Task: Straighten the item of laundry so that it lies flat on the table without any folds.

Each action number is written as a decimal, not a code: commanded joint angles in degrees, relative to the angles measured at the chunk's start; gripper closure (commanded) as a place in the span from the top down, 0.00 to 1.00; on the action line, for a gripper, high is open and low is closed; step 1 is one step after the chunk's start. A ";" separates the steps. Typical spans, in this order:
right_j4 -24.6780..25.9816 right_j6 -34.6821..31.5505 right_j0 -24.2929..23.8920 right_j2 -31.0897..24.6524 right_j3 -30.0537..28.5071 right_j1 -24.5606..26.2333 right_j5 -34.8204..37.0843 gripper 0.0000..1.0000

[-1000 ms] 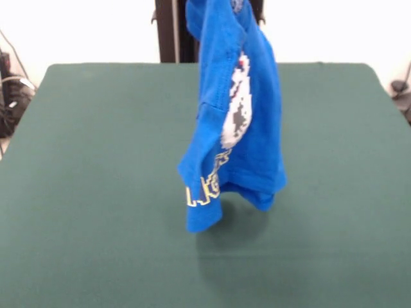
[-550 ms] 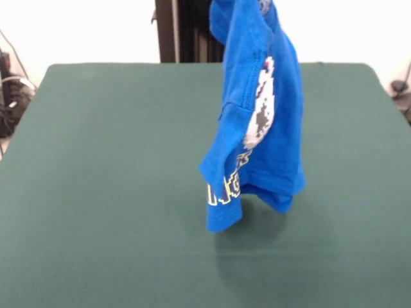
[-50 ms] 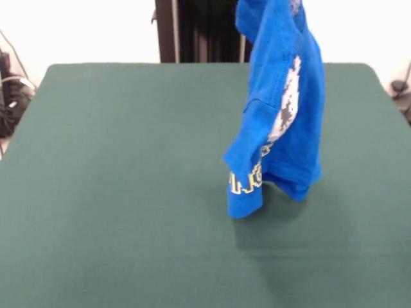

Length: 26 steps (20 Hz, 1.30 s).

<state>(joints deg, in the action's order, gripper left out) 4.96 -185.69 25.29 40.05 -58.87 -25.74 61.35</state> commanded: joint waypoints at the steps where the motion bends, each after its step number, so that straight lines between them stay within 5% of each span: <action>1: -2.23 -17.69 4.98 0.57 4.13 9.86 12.77 0.00; 15: -7.94 -20.15 7.54 5.33 9.31 13.18 17.37 0.00; 22: -9.76 -19.16 7.80 5.26 5.64 13.56 10.00 0.00; 26: -8.96 -14.90 7.08 2.97 -2.85 10.03 -1.03 0.00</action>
<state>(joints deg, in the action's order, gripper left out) -1.41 -185.69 31.87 47.85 -52.54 -13.37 69.98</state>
